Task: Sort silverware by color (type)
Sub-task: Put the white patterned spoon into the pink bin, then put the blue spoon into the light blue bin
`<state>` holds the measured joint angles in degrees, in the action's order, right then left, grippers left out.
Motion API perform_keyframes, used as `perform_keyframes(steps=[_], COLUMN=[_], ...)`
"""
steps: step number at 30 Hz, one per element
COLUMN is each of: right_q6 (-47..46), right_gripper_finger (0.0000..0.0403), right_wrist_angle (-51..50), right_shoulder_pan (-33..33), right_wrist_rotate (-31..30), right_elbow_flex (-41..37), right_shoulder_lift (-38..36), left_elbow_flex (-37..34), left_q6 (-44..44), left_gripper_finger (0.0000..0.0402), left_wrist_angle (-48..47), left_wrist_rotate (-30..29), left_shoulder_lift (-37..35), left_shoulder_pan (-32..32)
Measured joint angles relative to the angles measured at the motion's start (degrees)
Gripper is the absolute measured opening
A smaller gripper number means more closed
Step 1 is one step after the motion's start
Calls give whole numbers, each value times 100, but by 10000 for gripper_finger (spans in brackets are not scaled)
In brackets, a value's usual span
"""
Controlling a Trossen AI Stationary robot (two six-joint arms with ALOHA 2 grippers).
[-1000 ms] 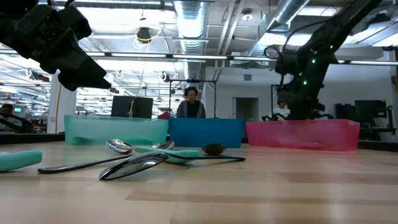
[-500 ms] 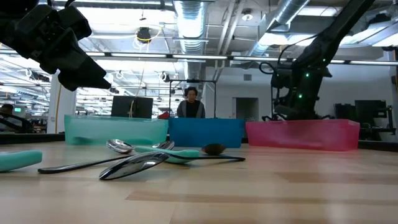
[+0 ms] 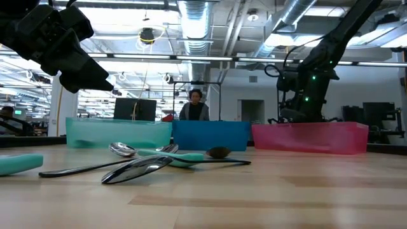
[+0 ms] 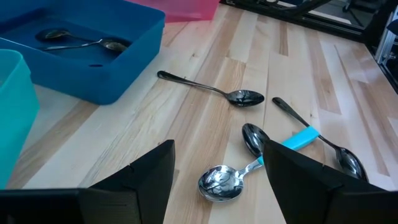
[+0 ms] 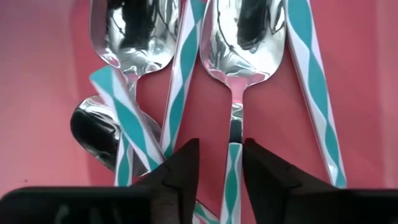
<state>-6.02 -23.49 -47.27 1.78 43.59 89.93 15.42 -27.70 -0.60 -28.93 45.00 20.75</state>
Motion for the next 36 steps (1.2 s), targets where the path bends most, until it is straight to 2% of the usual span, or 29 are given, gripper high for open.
perform_keyframes(steps=[5,12,26,36], right_q6=[-7,-15,-185,-627], right_gripper_finger=[166,171,171,166], right_wrist_angle=[-4,-49,-491,-754], right_shoulder_pan=[0,-2,110,668], right_wrist_rotate=[1,-52,-41,9], right_elbow_flex=[2,0,2,4], right_shoulder_lift=[-2,-321,-2193,-3406], left_elbow_flex=[0,0,0,2], left_q6=[0,2,0,24], left_gripper_finger=[228,228,228,228], left_wrist_angle=[0,0,24,300], left_wrist_rotate=[0,0,3,18], left_shoulder_lift=[-1,-1,1,1], left_shoulder_pan=[0,0,0,2])
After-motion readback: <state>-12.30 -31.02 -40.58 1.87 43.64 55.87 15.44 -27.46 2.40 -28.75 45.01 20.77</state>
